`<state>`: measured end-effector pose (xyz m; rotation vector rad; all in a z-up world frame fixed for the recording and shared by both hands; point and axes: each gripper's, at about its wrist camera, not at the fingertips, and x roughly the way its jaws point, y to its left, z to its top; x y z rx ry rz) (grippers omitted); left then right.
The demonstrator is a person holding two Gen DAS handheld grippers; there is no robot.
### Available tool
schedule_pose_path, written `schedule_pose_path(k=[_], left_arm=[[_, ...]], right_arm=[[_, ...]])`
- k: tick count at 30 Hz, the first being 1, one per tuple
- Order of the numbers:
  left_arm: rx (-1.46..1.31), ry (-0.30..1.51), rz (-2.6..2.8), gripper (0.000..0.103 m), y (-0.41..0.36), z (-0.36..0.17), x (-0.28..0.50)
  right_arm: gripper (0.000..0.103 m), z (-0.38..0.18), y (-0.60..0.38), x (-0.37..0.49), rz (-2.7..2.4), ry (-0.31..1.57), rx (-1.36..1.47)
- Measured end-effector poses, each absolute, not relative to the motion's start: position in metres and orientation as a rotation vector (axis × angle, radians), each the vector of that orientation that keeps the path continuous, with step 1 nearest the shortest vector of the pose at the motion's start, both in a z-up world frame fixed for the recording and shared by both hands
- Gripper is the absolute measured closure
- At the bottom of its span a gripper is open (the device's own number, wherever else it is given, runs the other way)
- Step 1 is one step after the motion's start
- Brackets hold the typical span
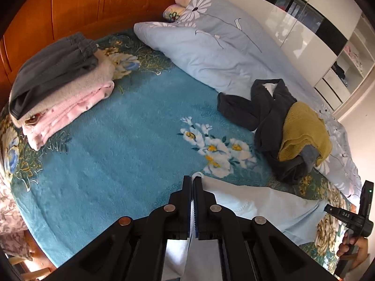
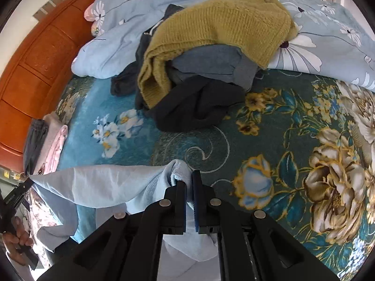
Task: Fold clothes
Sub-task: 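Lower the held shirt onto the blanket with both tools and spread it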
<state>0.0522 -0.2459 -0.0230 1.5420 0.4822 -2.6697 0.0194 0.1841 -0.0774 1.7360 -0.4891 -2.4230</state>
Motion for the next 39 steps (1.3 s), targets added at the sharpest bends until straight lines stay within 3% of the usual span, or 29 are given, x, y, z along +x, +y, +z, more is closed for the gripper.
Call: schedule_pose_path(k=[3, 5, 7, 8, 15, 16, 19, 20, 24, 30, 39], left_arm=[[1.569, 0.462, -2.642, 0.101, -0.244, -0.026, 0.033], [1.584, 0.442, -2.630, 0.101, -0.243, -0.026, 0.018], [1.602, 0.428, -2.619, 0.101, -0.242, -0.026, 0.003], [1.615, 0.428, -2.616, 0.101, -0.240, -0.027, -0.005], [1.734, 0.415, -2.510, 0.099, -0.232, -0.053, -0.048], [1.749, 0.446, -2.494, 0.092, -0.233, -0.055, -0.048], [1.754, 0.564, -2.482, 0.059, -0.237, -0.055, -0.040], [1.747, 0.600, -2.488, 0.053, -0.238, -0.056, -0.034], [1.764, 0.761, -2.451, 0.051, -0.242, -0.067, -0.010], [1.836, 1.045, -2.309, 0.051, -0.240, -0.106, 0.011], [1.885, 1.180, -2.172, 0.052, -0.219, -0.160, -0.005]], right_arm=[[0.096, -0.084, 0.186, 0.010, -2.401, -0.468, 1.756], [0.089, -0.081, 0.189, 0.011, -2.426, -0.429, 1.750], [0.068, -0.074, 0.193, 0.014, -2.469, -0.377, 1.735], [0.067, -0.071, 0.196, 0.015, -2.490, -0.351, 1.726], [0.067, -0.072, 0.193, 0.036, -2.473, -0.294, 1.701], [0.067, -0.077, 0.187, 0.039, -2.438, -0.270, 1.709], [0.067, -0.097, 0.160, 0.046, -2.339, -0.190, 1.716], [0.067, -0.104, 0.149, 0.047, -2.305, -0.169, 1.717], [0.067, -0.129, 0.106, 0.045, -2.210, -0.110, 1.704], [0.067, -0.155, 0.049, 0.037, -2.197, 0.152, 1.662], [0.067, -0.173, 0.026, 0.034, -2.146, 0.313, 1.688]])
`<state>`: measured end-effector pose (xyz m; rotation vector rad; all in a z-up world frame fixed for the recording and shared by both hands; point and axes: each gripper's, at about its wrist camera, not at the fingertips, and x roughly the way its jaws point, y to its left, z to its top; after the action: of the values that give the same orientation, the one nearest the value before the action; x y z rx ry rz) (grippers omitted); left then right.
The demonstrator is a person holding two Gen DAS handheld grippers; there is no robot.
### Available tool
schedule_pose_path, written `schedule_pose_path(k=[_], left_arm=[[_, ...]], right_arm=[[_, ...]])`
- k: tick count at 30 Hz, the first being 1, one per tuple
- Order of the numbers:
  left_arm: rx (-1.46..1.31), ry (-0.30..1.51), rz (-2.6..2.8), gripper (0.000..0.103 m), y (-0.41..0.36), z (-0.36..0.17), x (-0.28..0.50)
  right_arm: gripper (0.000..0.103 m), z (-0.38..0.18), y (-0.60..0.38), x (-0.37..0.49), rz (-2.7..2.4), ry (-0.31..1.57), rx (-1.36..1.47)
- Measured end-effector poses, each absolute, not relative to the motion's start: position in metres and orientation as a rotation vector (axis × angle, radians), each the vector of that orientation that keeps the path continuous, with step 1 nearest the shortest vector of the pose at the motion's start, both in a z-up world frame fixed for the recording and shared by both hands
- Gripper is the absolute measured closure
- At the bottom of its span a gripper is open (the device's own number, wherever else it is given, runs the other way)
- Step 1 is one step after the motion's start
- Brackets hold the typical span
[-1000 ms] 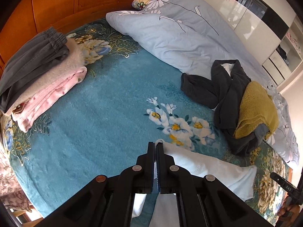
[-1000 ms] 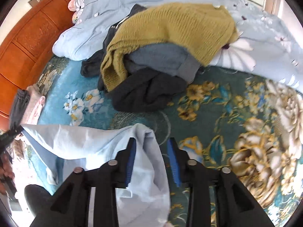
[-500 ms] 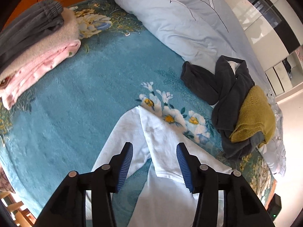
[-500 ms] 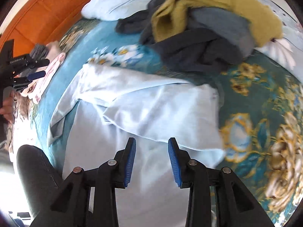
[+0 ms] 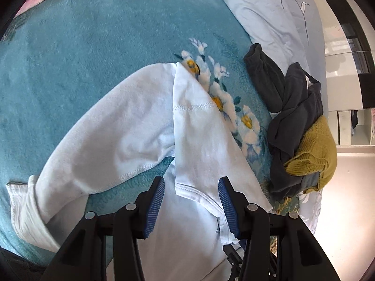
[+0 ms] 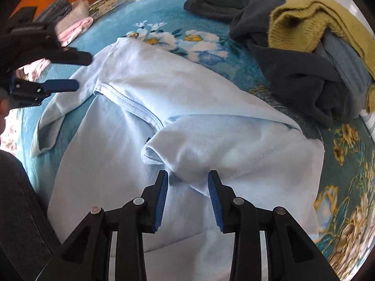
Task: Fold clothes
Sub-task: 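Lower the held shirt onto the blanket with both tools and spread it, then open both tools and release the shirt flat on the blanket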
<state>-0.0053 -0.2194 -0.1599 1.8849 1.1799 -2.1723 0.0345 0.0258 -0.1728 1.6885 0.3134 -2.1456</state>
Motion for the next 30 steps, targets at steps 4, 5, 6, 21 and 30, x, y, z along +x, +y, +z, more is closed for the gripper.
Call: schedule_pose_path(k=[4, 5, 6, 21, 30], left_arm=[[1.906, 1.168, -2.156, 0.067, -0.212, -0.172, -0.014], [1.919, 1.163, -2.149, 0.078, -0.211, -0.173, -0.016], [1.936, 1.157, -2.140, 0.084, -0.209, -0.174, -0.017], [1.817, 1.376, -2.364, 0.100, -0.204, -0.098, -0.096], [1.745, 1.229, -2.506, 0.059, -0.209, -0.066, -0.103]], right_arm=[[0.071, -0.177, 0.027, 0.031, -2.152, 0.334, 1.698], [0.075, -0.177, 0.027, 0.030, -2.152, 0.337, 1.701], [0.083, -0.177, 0.028, 0.029, -2.151, 0.339, 1.704], [0.101, -0.073, 0.114, -0.073, -2.491, -0.034, 1.517], [0.100, -0.090, 0.140, -0.121, -2.574, -0.094, 1.646]])
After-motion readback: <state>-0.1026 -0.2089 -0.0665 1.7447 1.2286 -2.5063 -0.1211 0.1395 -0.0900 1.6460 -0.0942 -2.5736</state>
